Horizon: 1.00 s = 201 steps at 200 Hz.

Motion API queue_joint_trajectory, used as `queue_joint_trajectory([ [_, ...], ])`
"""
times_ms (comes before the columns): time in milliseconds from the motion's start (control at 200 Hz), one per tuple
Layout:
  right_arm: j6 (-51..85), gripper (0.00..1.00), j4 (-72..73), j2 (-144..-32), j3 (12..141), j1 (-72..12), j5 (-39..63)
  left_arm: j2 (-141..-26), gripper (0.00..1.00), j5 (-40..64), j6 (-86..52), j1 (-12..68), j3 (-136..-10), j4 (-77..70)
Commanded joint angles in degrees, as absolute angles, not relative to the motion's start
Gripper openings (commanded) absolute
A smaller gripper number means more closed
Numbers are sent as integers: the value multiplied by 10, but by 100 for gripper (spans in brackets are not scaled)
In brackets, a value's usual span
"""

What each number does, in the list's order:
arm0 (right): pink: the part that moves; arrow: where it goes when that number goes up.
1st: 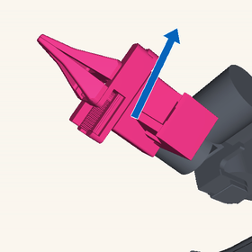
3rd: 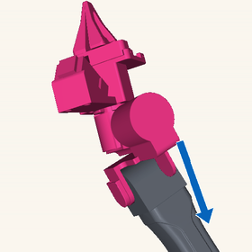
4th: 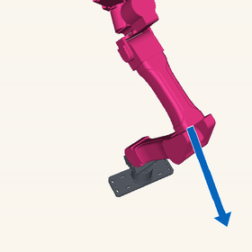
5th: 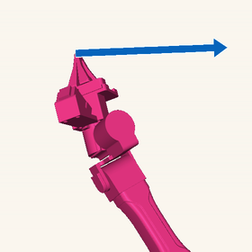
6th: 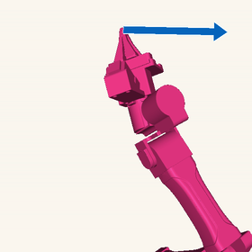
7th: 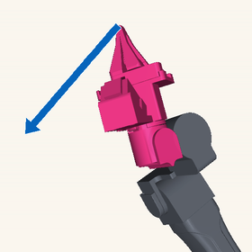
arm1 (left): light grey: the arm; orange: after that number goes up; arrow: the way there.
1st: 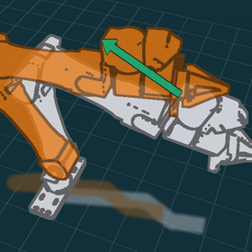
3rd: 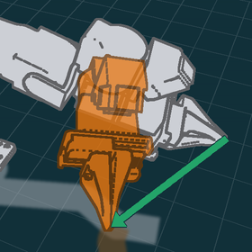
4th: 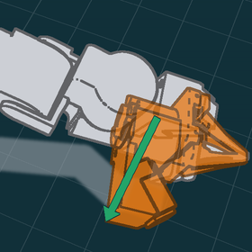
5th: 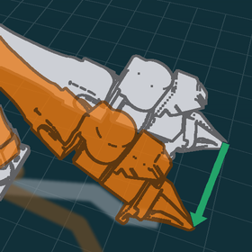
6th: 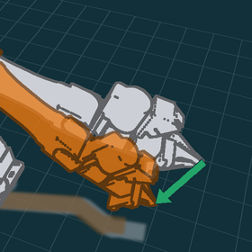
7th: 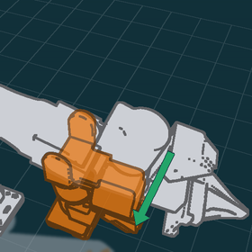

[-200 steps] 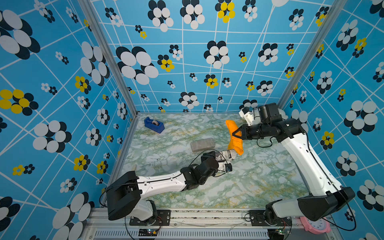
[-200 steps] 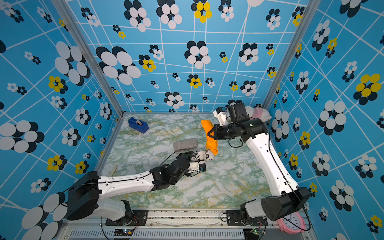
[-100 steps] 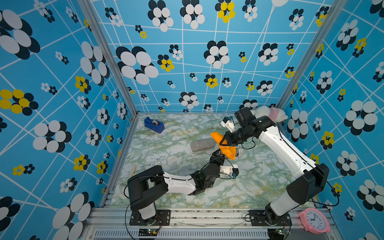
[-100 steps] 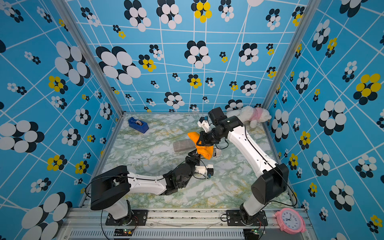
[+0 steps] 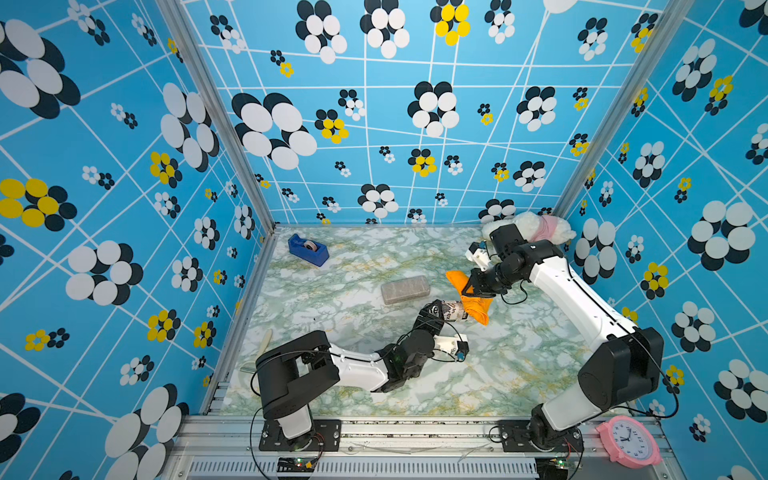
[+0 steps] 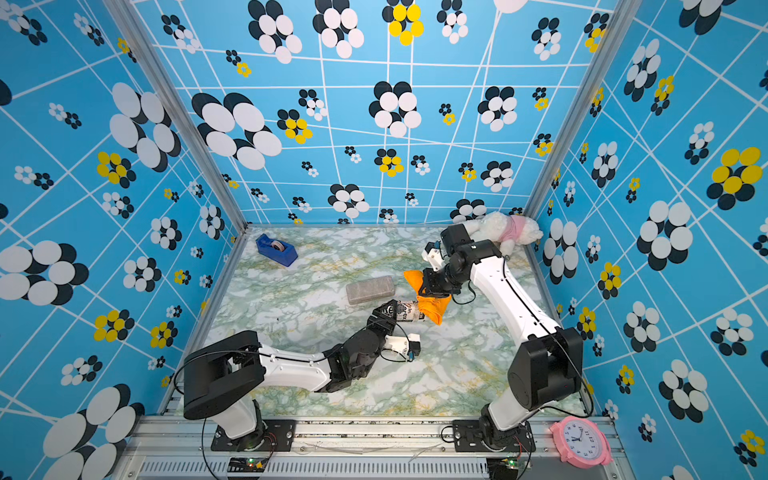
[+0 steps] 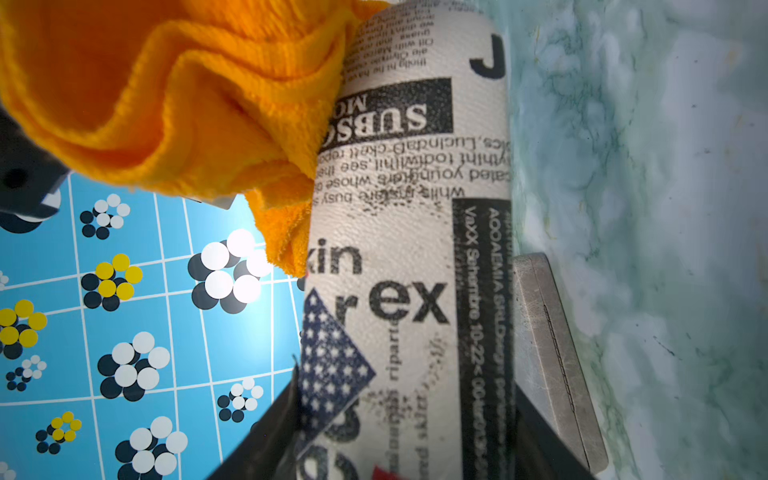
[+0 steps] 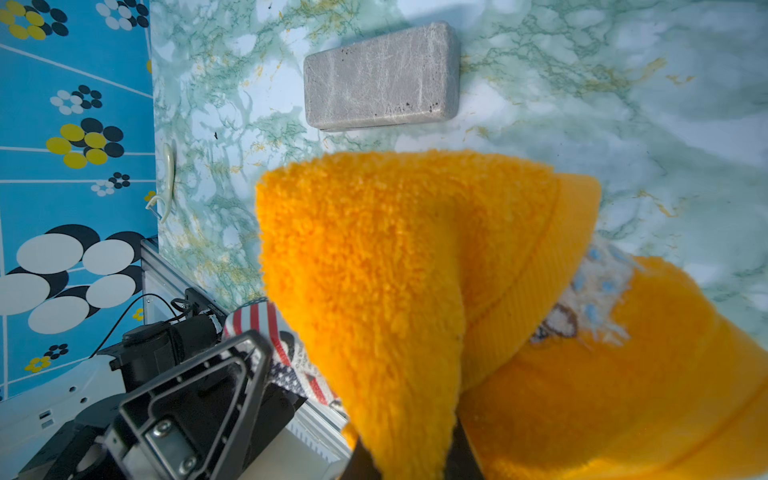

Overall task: Wipe the eyeglass case
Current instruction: Wipe the dirt from the eyeglass case.

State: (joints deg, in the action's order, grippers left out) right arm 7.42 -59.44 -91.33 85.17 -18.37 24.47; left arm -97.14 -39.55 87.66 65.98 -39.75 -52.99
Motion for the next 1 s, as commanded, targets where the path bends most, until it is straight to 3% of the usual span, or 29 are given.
queue_joint_trajectory([
  [0,58,0,-646,-947,882,-234,267,-936,18,-412,847,652,-412,-629],
  [220,68,0,-657,-972,931,-290,329,-948,18,-413,854,649,-425,-635],
  [445,36,0,-681,-955,870,-226,235,-967,18,-414,907,643,-413,-714],
  [635,30,0,-681,-947,853,-202,188,-952,18,-405,898,642,-410,-697],
  [999,26,0,-711,-974,956,-319,259,-957,18,-408,883,641,-430,-661],
])
